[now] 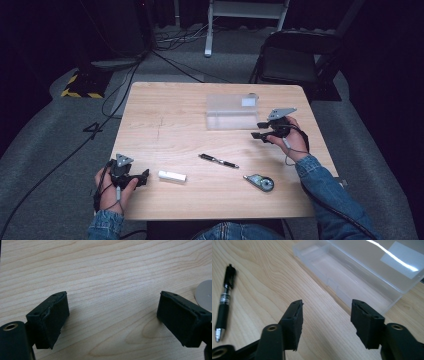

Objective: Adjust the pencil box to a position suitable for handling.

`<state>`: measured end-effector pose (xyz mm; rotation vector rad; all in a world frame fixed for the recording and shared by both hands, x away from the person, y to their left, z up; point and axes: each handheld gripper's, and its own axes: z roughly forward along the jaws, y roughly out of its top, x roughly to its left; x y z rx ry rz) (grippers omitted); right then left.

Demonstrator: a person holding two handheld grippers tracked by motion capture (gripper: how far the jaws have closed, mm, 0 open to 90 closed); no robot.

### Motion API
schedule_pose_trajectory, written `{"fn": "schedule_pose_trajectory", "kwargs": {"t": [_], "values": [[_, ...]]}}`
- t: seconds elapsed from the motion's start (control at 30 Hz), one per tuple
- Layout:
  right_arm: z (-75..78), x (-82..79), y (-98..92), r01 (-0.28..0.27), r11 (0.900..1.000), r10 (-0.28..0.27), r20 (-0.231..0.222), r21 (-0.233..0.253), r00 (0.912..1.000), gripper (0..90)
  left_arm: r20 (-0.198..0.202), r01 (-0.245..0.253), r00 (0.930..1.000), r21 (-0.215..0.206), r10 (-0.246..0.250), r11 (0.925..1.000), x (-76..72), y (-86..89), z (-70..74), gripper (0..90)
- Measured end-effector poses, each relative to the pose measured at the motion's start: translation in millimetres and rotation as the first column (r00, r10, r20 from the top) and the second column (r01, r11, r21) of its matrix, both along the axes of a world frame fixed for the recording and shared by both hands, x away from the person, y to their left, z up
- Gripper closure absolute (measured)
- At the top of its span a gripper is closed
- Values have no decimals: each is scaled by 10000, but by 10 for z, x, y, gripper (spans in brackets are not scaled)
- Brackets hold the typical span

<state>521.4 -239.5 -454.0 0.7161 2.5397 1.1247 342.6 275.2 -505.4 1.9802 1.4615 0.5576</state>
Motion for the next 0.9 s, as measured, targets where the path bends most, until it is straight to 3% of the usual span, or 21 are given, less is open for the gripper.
{"fn": "schedule_pose_trajectory", "kwargs": {"t": [0.1, 0.53, 0.9], "values": [[-35, 72, 62, -9, 9998, 11, 129, -180, 9999, 480, -1, 6, 10000, -3, -6, 10000, 1, 0, 0, 110], [-209, 394, 131, 651, 9977, -647, -176, 214, 9977, 456, 6, -6, 10000, -15, 6, 10000, 0, -1, -1, 110], [-359, 465, 113, 869, 9962, -868, -543, -10, 9947, 497, 4, 3, 10000, -6, -3, 10000, 0, 0, -1, 109]]}}
